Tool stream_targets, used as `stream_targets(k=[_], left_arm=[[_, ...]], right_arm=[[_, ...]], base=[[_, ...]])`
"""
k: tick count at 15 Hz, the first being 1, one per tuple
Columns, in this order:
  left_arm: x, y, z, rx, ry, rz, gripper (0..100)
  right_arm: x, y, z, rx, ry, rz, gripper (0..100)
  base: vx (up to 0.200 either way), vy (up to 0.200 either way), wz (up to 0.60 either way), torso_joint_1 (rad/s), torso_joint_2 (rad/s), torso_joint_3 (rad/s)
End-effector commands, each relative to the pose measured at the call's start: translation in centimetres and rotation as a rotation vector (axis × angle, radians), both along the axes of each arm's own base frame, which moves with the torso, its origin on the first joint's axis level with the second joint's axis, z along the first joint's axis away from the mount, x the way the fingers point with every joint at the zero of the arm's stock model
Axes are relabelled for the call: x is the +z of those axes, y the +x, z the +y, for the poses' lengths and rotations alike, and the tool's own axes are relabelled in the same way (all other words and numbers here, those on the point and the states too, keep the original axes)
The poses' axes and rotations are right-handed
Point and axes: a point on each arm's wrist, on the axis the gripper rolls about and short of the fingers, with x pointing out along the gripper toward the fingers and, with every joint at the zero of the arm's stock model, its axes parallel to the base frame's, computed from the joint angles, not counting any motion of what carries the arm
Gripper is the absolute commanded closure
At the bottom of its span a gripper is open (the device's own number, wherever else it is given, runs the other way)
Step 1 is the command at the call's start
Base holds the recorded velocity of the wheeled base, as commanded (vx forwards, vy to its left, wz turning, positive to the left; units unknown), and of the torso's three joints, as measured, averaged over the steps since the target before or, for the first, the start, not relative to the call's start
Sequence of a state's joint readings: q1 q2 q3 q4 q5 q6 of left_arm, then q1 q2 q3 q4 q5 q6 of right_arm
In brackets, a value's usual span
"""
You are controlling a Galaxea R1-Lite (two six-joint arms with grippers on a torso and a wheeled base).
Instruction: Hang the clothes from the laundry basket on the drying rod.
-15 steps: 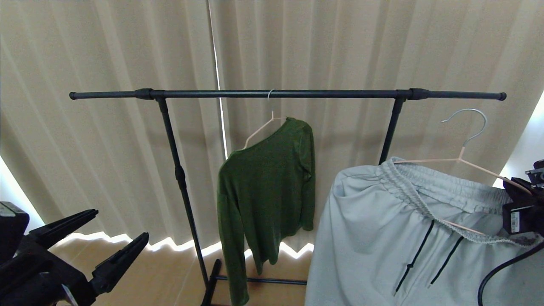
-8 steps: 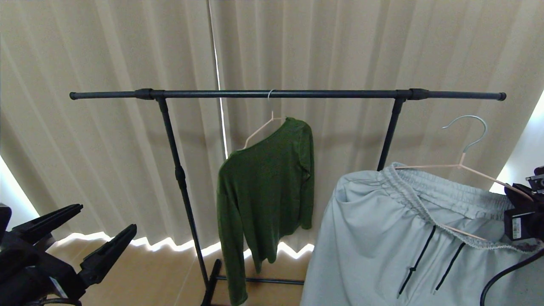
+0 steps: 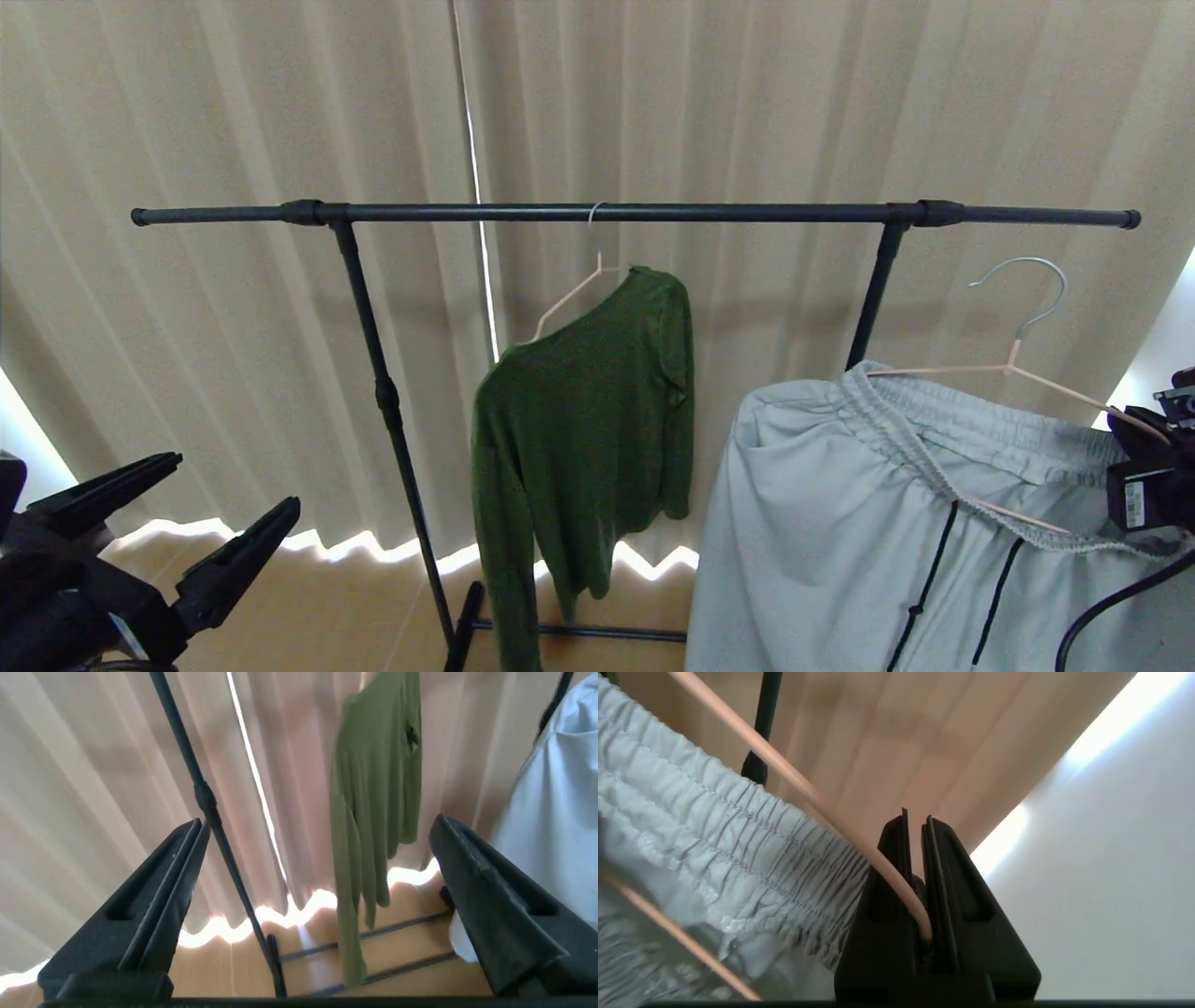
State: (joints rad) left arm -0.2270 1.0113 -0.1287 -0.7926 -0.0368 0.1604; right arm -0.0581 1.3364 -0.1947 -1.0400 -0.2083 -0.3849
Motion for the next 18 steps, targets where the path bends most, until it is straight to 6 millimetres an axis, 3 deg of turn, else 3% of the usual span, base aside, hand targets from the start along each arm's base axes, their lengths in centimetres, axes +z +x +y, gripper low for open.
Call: stream_targets(k=[1,6,13,18], left_arm=[[0.0,0.0,0.0,-0.002,0.001,0.002,0],[-0.1,0.0,0.0,-0.003,0.003,0.003,0],[-0.1,-0.3,0.0,-0.008,0.003,-0.003,0],[0.4,-0.8,0.1,-0.006,-0.006,-0.044,0]], right_arm=[[-0.1,0.0,0.0,-0.002,0.0,0.004,100],[-0.1,0.0,0.0,-0.001,0.0,0.003,100],[0.0,0.0,0.0,-0.002,0.0,0.001,100],[2.2,1.4,0.0,-0.004,-0.005,-0.082,100]], base=[[0.2,0.0,0.0,0.017,0.0,0.002],[0.2,0.0,0.0,0.001,0.0,0.003],[0.0,0.0,0.0,0.0,0.0,0.0],[0.0,0.0,0.0,0.0,0.0,0.0]])
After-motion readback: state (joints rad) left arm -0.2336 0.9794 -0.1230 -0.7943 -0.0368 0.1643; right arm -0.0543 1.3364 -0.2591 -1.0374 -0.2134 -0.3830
